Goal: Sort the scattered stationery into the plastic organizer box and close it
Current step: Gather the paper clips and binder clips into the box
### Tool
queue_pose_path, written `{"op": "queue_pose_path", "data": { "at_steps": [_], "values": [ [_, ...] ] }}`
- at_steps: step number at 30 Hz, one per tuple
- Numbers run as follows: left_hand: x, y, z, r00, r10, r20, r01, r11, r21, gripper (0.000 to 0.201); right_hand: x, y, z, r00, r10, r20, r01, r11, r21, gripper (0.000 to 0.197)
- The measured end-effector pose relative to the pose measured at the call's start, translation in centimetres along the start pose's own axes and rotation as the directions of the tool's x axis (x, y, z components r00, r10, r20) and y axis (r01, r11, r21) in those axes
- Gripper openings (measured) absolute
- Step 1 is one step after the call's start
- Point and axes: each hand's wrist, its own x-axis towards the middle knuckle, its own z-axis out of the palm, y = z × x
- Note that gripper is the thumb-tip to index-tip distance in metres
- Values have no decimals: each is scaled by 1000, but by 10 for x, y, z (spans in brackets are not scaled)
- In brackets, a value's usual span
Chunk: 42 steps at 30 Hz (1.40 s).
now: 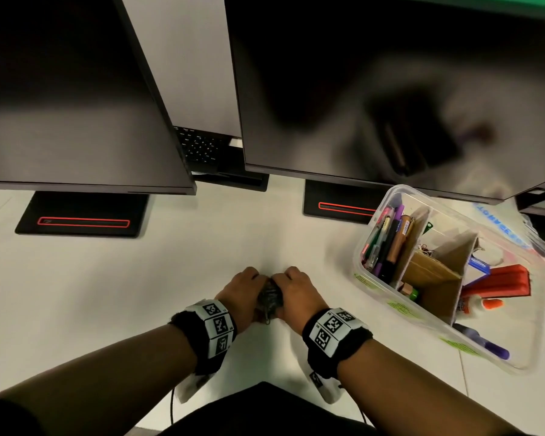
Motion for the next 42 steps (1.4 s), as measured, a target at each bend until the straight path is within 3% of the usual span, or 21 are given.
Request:
{"op": "queue_pose_path", "data": {
  "at_steps": [4, 9, 18, 24, 29, 34, 42],
  "values": [
    [3, 2, -2, 1000, 10, -3, -10, 999, -49, 34, 1, -1, 3, 999, 36, -35, -35, 998, 46, 25],
    [9, 6, -12, 1000, 9, 24, -9, 1000, -14, 22, -2, 0, -4, 1000, 26, 15, -26, 1000, 16, 22],
    [11, 39, -60, 999, 40, 9, -40, 999, -37, 21, -12, -10, -57, 994, 28, -105, -31, 999, -23, 22],
    [5, 82, -109, 983, 137, -124, -139, 990, -12, 20, -33, -15, -123, 974, 31, -226, -44, 998, -54, 22],
    [14, 139, -137, 936, 222, -272, -236, 971, -21, 10, -60, 3, -181, 928, 81, -363, -101, 994, -37, 21],
    [48, 200, -132, 915, 258, -310, -303, 947, -106, 10, -80, 53, -219, 885, 141, -444, -177, 983, -42, 18],
    [89, 253, -88, 934, 244, -259, -263, 964, -40, 19, -88, 122, -228, 896, 280, -345, -309, 951, -30, 17]
  ]
}}
